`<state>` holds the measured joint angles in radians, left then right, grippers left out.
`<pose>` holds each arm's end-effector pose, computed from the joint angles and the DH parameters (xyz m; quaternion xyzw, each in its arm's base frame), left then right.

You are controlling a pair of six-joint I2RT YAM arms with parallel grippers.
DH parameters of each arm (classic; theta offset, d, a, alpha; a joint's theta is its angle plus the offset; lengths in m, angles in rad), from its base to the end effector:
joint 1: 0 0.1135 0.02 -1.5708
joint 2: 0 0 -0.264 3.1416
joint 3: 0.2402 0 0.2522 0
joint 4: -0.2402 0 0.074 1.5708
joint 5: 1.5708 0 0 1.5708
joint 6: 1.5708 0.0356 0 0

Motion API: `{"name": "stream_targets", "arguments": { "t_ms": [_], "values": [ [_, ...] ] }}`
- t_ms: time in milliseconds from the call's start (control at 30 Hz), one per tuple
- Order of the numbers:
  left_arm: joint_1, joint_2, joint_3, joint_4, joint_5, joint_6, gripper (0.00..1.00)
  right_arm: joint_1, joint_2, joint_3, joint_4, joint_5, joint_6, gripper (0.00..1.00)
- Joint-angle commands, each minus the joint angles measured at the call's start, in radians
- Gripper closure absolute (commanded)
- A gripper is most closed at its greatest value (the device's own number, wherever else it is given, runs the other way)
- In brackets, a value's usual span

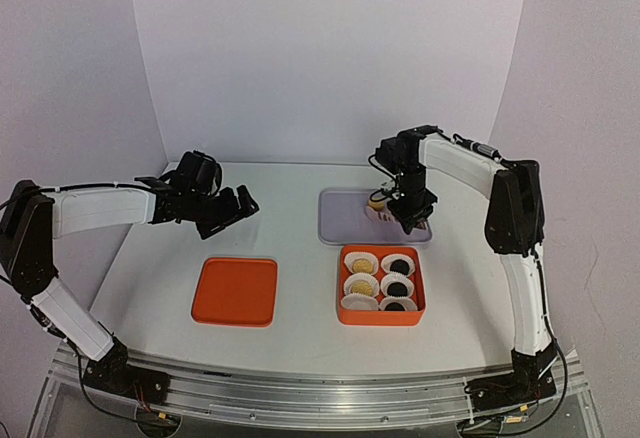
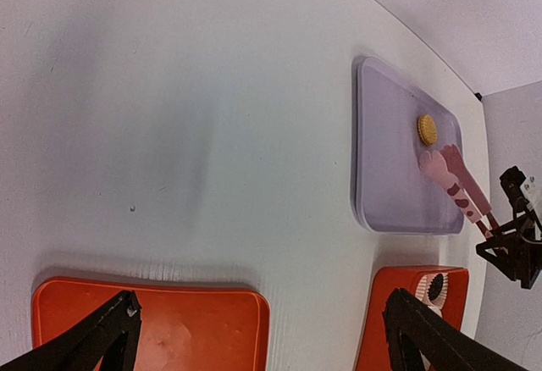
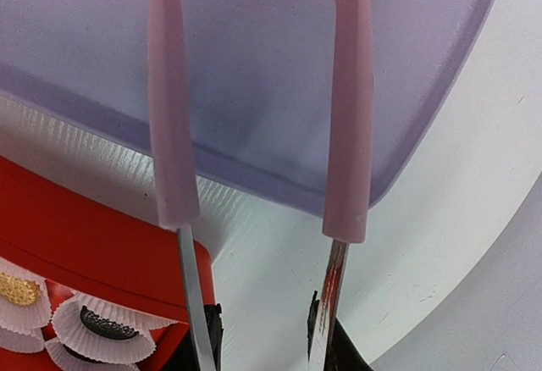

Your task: Pack the cookies

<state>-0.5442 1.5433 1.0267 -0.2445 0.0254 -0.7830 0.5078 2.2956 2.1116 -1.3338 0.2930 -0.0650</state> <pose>0.2859 -0.1741 0.2330 -0.1045 0.9131 -0.2518 0.3031 0.4005 0.2111 0.2174 -0.2757 0.9498 -0.1366 0.0576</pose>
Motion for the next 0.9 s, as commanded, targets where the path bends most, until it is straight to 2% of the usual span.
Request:
{"name": "stream_targets", "arguments": {
  "t_ms": [0,867],
  "values": [
    [0.004,0.004,0.049,0.005,-0.006,0.013,0.00,-0.012,0.045,0.067,-0.159,0.018,0.020,0.69],
    [0.004,0.006,0.047,0.004,-0.011,0.005,0.00,-0.043,0.173,0.223,-0.158,-0.060,0.051,0.70]
  ]
}}
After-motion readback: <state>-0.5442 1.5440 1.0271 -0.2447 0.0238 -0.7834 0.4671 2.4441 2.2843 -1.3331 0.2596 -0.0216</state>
